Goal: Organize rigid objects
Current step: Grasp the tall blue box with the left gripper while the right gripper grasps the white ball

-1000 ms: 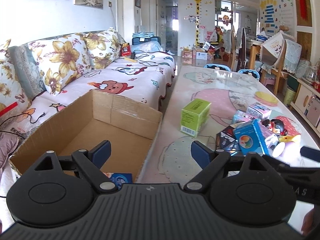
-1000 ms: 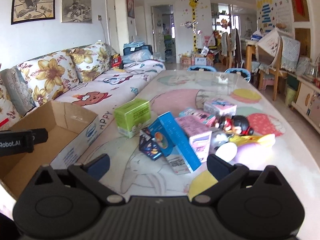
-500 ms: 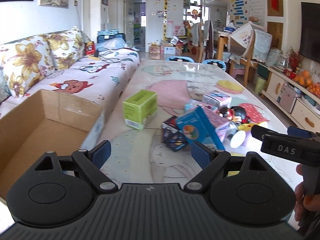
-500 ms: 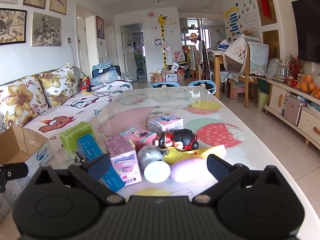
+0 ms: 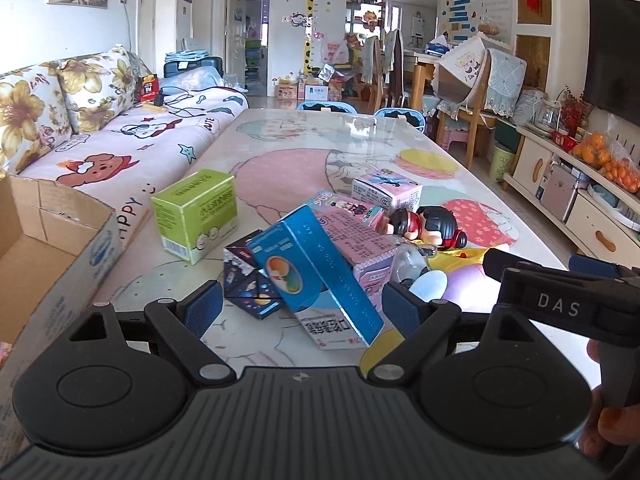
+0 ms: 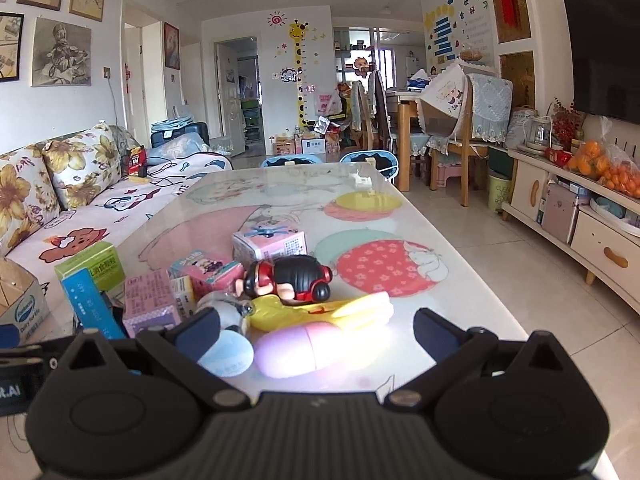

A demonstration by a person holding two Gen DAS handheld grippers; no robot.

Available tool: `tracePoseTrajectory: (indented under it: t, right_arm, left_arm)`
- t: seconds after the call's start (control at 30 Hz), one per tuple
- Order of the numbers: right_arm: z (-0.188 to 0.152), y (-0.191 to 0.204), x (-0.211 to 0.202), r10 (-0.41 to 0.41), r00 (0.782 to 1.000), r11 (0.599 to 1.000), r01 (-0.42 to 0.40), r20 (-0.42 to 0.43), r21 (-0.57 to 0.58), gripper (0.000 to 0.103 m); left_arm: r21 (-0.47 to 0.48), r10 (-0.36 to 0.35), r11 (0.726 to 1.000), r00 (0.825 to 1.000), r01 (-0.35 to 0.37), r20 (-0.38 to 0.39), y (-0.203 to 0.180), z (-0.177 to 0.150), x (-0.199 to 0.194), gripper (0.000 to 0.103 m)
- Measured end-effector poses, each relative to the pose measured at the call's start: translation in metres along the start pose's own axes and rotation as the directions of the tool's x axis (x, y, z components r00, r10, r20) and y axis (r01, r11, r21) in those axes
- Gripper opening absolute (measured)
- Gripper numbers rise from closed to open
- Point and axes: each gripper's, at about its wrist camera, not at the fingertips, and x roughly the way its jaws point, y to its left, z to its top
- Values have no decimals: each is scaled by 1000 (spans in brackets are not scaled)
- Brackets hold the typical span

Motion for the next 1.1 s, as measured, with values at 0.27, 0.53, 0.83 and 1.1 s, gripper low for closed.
tracePoseTrajectory:
  t: [0.27,0.53,0.83,1.1]
  right_arm:
    - [5,-12,17,31,999,997,-28,-32,73,95]
    - [7,0,35,133,990,991,-132,-54,27,81]
    - [6,12,58,243,962,970,-243,-123,17,55]
    - [3,31,70,312,932,946,-323,-183,-33,55]
  left_arm:
    - [-9,21,1000,1000,-21,-23,-2,-2,19,102]
    - [-5,15,1000,1000,-15,-22,7,-7,16,95]
    - [-15,-15,1000,998,14,-56,7,-8,14,71]
    - [-8,-2,1000,997,2,-71,15,-11,6,54]
